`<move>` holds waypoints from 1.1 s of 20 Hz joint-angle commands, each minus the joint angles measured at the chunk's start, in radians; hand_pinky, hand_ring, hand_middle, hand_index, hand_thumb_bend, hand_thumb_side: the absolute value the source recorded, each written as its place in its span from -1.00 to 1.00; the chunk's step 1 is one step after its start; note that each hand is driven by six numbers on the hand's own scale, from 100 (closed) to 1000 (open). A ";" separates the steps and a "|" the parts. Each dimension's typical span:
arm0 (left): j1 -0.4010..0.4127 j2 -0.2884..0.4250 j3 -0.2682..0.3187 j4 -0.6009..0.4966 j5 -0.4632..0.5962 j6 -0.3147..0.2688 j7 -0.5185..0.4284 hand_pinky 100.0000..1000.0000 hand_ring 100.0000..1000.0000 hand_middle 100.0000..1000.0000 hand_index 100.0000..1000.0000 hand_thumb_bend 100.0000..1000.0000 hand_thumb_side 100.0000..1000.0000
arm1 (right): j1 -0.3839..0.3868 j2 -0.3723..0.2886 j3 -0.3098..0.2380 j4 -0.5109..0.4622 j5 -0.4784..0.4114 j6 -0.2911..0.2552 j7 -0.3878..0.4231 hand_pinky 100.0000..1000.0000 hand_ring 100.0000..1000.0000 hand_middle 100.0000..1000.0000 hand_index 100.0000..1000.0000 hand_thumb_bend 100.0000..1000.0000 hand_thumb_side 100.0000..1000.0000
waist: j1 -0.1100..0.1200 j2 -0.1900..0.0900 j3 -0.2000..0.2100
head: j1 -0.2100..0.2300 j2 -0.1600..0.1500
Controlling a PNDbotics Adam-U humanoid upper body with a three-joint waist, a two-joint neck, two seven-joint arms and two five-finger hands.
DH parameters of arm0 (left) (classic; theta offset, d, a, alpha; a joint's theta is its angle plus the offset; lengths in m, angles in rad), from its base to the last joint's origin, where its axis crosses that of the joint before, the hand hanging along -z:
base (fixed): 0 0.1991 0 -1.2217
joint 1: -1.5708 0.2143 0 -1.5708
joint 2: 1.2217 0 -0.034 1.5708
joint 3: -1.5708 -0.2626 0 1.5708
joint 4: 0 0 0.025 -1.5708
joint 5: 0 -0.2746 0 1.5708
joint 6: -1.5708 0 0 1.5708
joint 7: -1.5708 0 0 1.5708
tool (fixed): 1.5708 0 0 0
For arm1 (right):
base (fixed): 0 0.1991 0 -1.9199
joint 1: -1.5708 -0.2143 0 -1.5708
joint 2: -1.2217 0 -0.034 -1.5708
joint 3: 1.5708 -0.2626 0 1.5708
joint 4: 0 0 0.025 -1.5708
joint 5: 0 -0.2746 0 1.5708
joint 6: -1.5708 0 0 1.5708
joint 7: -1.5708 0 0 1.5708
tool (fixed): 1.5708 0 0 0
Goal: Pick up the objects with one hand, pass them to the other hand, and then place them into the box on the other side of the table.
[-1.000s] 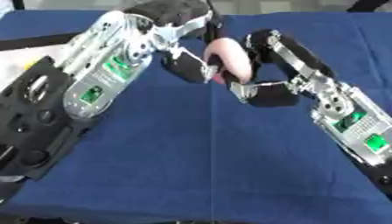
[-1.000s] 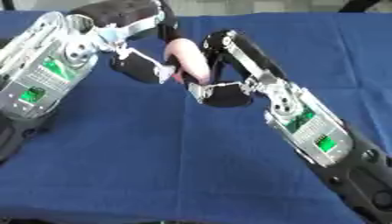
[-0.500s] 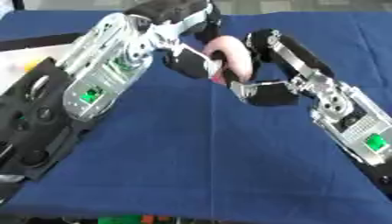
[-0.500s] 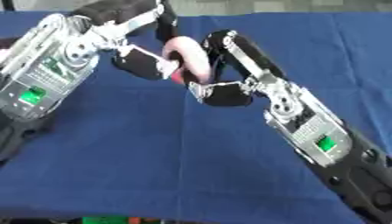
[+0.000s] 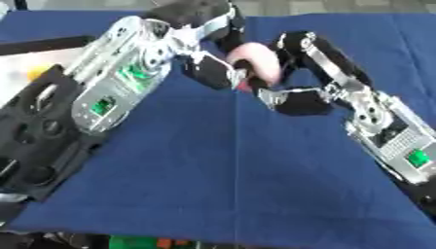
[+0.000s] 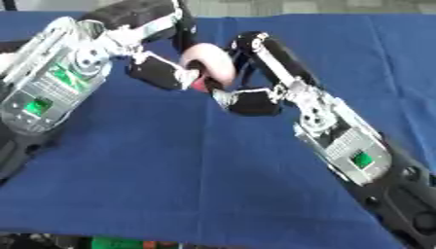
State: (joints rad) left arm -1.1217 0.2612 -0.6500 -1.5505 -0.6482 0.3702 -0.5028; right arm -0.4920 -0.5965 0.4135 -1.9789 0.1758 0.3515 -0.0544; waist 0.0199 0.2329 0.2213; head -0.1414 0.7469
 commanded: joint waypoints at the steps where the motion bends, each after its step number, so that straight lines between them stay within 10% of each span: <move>1: -0.017 0.003 0.014 -0.008 -0.008 0.003 -0.010 0.31 0.00 -0.28 -0.21 -1.00 -0.66 | -0.005 -0.024 -0.004 -0.021 0.001 0.007 -0.017 -0.19 0.03 0.24 0.11 -0.37 -1.00 | -0.001 -0.020 0.001 | 0.004 0.005; 9: -0.016 0.003 0.014 -0.013 -0.019 0.009 -0.017 0.29 -0.02 -0.30 -0.22 -1.00 -0.66 | -0.002 -0.026 0.000 -0.021 -0.008 0.009 -0.027 -0.11 0.13 0.38 0.25 -0.17 -0.78 | -0.002 -0.020 0.000 | 0.004 0.003; 10: -0.016 0.004 0.014 -0.013 -0.020 0.009 -0.017 0.26 -0.06 -0.33 -0.24 -1.00 -0.65 | -0.002 -0.027 0.000 -0.021 -0.008 0.009 -0.027 0.02 0.36 0.63 0.51 -0.23 -0.38 | -0.002 -0.020 0.000 | 0.005 0.004; 15: -0.013 0.011 0.015 -0.019 -0.057 0.000 -0.030 0.26 -0.07 -0.34 -0.27 -1.00 -0.64 | 0.007 -0.034 -0.001 -0.021 0.024 0.048 -0.017 0.09 0.47 0.73 0.61 -0.28 -0.02 | -0.003 -0.026 0.005 | 0.009 0.013; 22: -0.006 0.035 0.029 -0.053 -0.079 -0.011 -0.073 0.31 -0.05 -0.34 -0.27 -1.00 -0.64 | 0.023 -0.040 -0.012 -0.021 0.056 0.111 -0.031 0.11 0.48 0.75 0.64 -0.28 0.05 | -0.008 -0.036 0.007 | 0.018 0.023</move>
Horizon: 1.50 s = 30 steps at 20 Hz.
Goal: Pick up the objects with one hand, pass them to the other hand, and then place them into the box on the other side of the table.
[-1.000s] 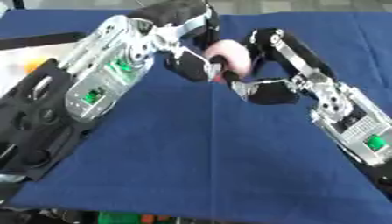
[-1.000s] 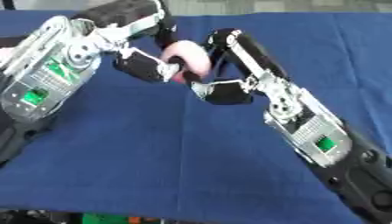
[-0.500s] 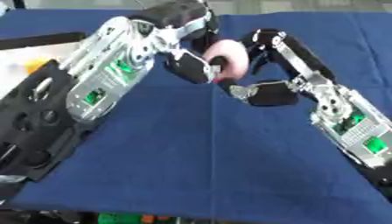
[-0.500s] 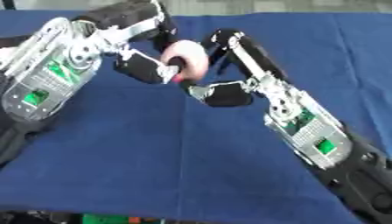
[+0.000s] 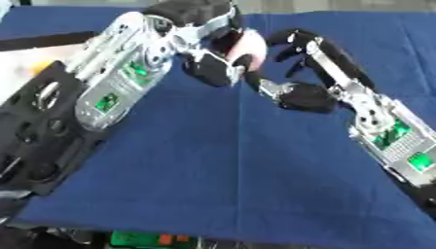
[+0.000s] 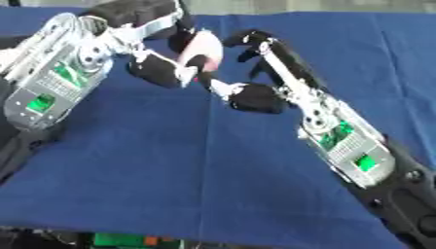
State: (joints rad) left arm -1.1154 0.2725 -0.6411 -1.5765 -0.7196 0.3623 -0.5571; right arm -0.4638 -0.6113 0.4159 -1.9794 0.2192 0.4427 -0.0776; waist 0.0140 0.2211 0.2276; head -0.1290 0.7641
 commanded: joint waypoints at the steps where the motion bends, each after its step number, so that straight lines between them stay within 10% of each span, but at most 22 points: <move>1: -0.010 0.025 0.024 -0.032 -0.011 -0.003 -0.027 0.31 -0.05 -0.34 -0.27 -1.00 -0.64 | -0.003 -0.027 -0.013 -0.021 0.015 0.026 -0.009 0.12 0.49 0.75 0.64 -0.28 0.04 | -0.003 -0.025 0.001 | 0.008 0.006; 11: 0.005 0.082 0.083 -0.104 -0.015 0.020 -0.044 0.30 -0.07 -0.34 -0.28 -1.00 -0.68 | 0.028 -0.049 -0.014 -0.021 0.032 0.037 -0.002 0.15 0.49 0.76 0.65 -0.28 0.05 | -0.008 -0.037 0.003 | 0.019 0.006; 30: 0.106 0.404 0.275 -0.092 0.140 0.119 0.076 0.30 -0.09 -0.35 -0.29 -1.00 -0.70 | 0.135 -0.158 -0.119 -0.021 0.015 -0.053 -0.108 0.15 0.47 0.73 0.63 -0.16 -0.34 | -0.022 -0.027 -0.012 | 0.130 -0.014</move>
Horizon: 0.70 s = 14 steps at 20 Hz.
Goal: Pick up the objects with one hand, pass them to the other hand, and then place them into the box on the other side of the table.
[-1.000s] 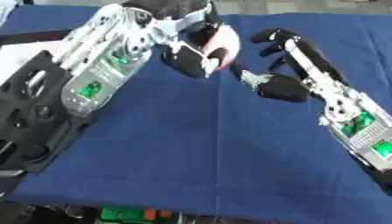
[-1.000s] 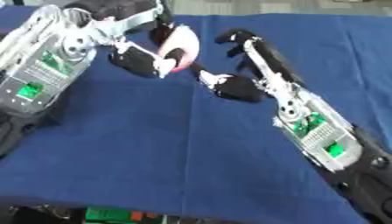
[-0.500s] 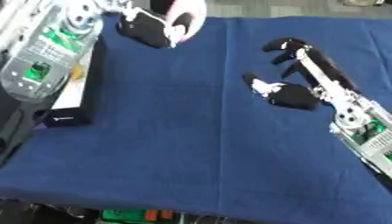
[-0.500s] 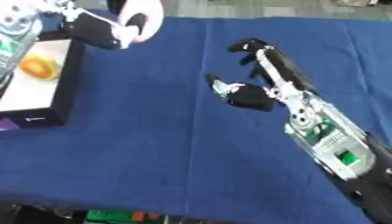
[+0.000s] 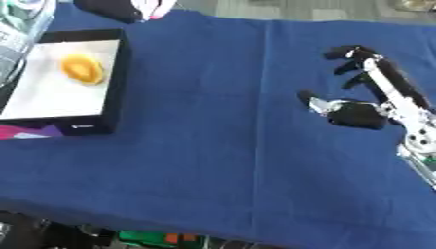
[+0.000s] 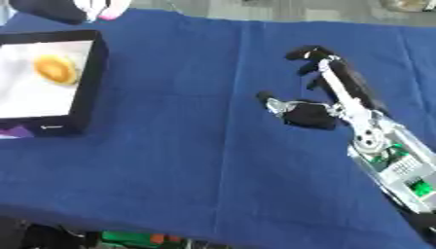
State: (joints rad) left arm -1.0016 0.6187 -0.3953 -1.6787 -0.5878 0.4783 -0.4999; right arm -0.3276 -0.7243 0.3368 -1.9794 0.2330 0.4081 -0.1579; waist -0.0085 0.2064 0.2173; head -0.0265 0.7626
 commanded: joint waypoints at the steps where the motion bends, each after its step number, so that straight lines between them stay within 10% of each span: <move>1: -0.002 0.068 0.033 0.019 0.008 0.003 0.026 0.30 -0.09 -0.35 -0.29 -1.00 -0.70 | 0.005 -0.051 -0.054 -0.021 -0.003 -0.028 -0.042 0.15 0.47 0.73 0.63 -0.16 -0.34 | 0.000 -0.011 -0.003 | 0.038 -0.015; 7: 0.044 0.123 0.078 0.070 0.010 0.016 0.083 0.30 -0.10 -0.36 -0.30 -1.00 -0.69 | 0.035 -0.098 -0.181 -0.021 -0.054 -0.063 -0.130 0.10 0.44 0.71 0.60 -0.25 -0.45 | -0.007 -0.001 -0.013 | 0.135 -0.043; 14: 0.066 0.133 0.110 0.177 0.010 0.034 0.147 0.30 -0.10 -0.35 -0.30 -1.00 -0.68 | 0.079 -0.118 -0.281 -0.021 -0.125 -0.083 -0.238 0.08 0.44 0.70 0.59 -0.29 -0.47 | -0.016 0.011 -0.024 | 0.147 -0.060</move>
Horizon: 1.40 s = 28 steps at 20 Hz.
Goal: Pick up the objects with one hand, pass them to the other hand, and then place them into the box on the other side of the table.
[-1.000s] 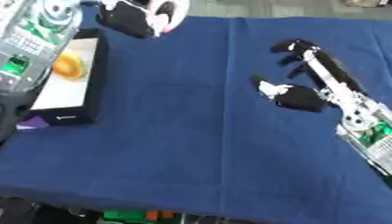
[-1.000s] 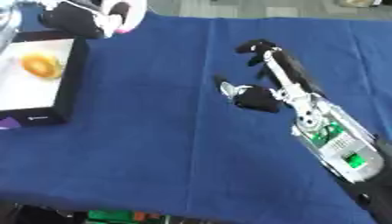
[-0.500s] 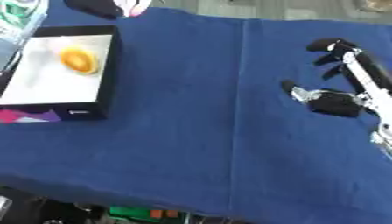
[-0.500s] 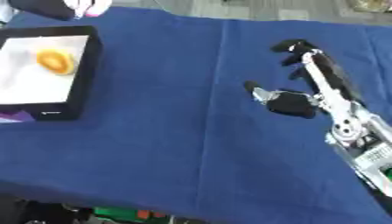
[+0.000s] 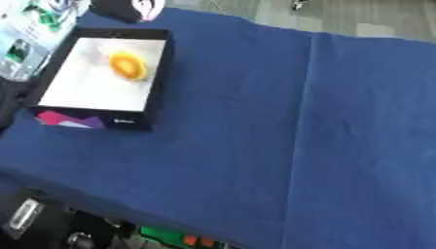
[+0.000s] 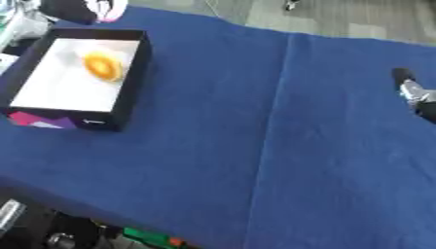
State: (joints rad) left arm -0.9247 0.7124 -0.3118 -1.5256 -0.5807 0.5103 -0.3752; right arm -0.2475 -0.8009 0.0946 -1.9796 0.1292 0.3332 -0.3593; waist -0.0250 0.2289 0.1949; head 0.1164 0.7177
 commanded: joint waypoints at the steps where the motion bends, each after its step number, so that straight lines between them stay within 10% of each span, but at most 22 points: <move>1: -0.009 0.040 0.029 0.036 0.002 0.001 0.029 0.30 -0.10 -0.35 -0.29 -1.00 -0.68 | 0.003 -0.046 -0.048 -0.020 -0.026 -0.012 -0.053 0.08 0.44 0.70 0.59 -0.29 -0.48 | 0.000 -0.009 -0.003 | 0.003 -0.016; 21: 0.077 0.072 0.068 0.151 -0.060 0.020 0.058 0.34 -0.01 -0.28 -0.19 -1.00 -0.65 | 0.043 -0.120 -0.123 -0.020 -0.057 -0.019 -0.190 0.11 0.43 0.68 0.60 -0.29 -0.50 | -0.002 0.031 -0.022 | 0.044 -0.049; 26: 0.088 0.074 0.070 0.171 -0.057 0.007 0.045 0.65 0.42 0.25 0.45 -1.00 -0.60 | 0.049 -0.120 -0.128 -0.020 -0.060 -0.021 -0.197 0.11 0.43 0.68 0.60 -0.29 -0.51 | -0.002 0.031 -0.023 | 0.040 -0.042; 27: 0.090 0.075 0.069 0.176 -0.062 0.005 0.037 0.69 0.48 0.32 0.51 -1.00 -0.55 | 0.050 -0.120 -0.129 -0.020 -0.061 -0.021 -0.198 0.11 0.43 0.68 0.60 -0.30 -0.51 | -0.002 0.031 -0.024 | 0.038 -0.041; 28: 0.092 0.076 0.070 0.181 -0.071 0.003 0.030 0.76 0.58 0.44 0.65 -1.00 0.22 | 0.050 -0.119 -0.129 -0.020 -0.062 -0.022 -0.199 0.11 0.42 0.68 0.60 -0.30 -0.51 | -0.002 0.030 -0.024 | 0.036 -0.039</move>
State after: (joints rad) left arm -0.8198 0.7471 -0.2593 -1.3416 -0.6424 0.5167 -0.3378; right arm -0.1930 -0.8782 -0.0177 -1.9800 0.0729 0.3122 -0.5532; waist -0.0301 0.2738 0.1723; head 0.1547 0.6798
